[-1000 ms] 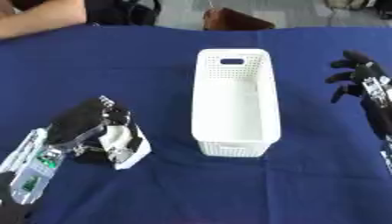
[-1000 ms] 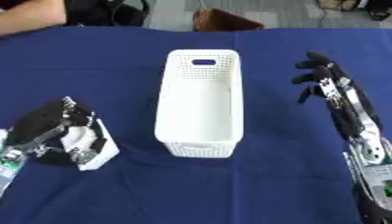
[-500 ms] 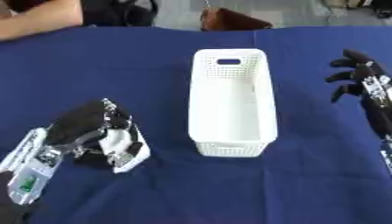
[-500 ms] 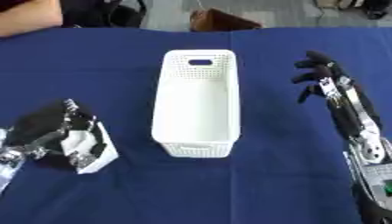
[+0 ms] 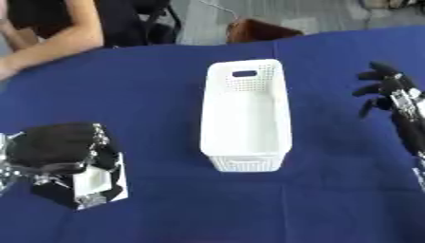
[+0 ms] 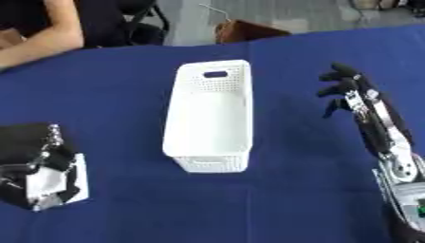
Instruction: Pick up objects on the table and place them in the box.
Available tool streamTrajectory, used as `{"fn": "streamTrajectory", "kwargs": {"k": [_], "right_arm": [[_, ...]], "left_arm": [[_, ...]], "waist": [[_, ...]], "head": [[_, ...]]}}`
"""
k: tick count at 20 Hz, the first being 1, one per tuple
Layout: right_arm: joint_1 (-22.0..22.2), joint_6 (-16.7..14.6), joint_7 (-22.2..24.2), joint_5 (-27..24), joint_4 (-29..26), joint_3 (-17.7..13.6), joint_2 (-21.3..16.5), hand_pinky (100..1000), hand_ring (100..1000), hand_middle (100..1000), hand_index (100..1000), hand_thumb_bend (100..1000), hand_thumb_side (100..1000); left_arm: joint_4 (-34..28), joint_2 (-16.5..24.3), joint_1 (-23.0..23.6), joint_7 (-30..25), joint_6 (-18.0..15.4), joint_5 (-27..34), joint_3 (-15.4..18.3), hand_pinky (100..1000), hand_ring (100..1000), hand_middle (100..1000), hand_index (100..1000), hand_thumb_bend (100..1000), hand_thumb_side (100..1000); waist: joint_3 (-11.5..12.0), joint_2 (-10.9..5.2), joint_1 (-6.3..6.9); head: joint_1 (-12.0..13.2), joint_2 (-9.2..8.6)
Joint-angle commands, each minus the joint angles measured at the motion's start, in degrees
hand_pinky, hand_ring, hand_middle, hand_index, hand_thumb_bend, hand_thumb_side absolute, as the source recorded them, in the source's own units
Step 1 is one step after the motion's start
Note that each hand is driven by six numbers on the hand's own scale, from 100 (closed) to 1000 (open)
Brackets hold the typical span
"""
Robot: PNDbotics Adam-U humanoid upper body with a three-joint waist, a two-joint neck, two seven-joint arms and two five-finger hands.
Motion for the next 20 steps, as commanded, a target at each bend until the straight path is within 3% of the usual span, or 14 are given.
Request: {"fn": "streamTrajectory", "kwargs": {"k": [1, 20], "right_arm": [[-0.3, 0.0, 0.3, 0.3, -0.9, 0.1, -1.0, 410, 669, 759, 933, 100, 861], [-0.6, -0.1, 0.5, 0.4, -0.8, 0.3, -1.0, 412, 670, 759, 933, 100, 861]], "left_arm": [[-1.6, 2.9, -0.3, -1.7, -0.9, 2.6, 1.2, 100, 100, 100, 100, 100, 245], [-1.8, 3.7, -3.0, -4.2, -0.9, 9.2, 1.9, 100, 100, 100, 100, 100, 244]], "waist": [[0.0, -1.37, 0.01], [-0.4, -1.68, -0.05]], "head": [[-0.9, -0.17], [-0.3, -0.66]]}}
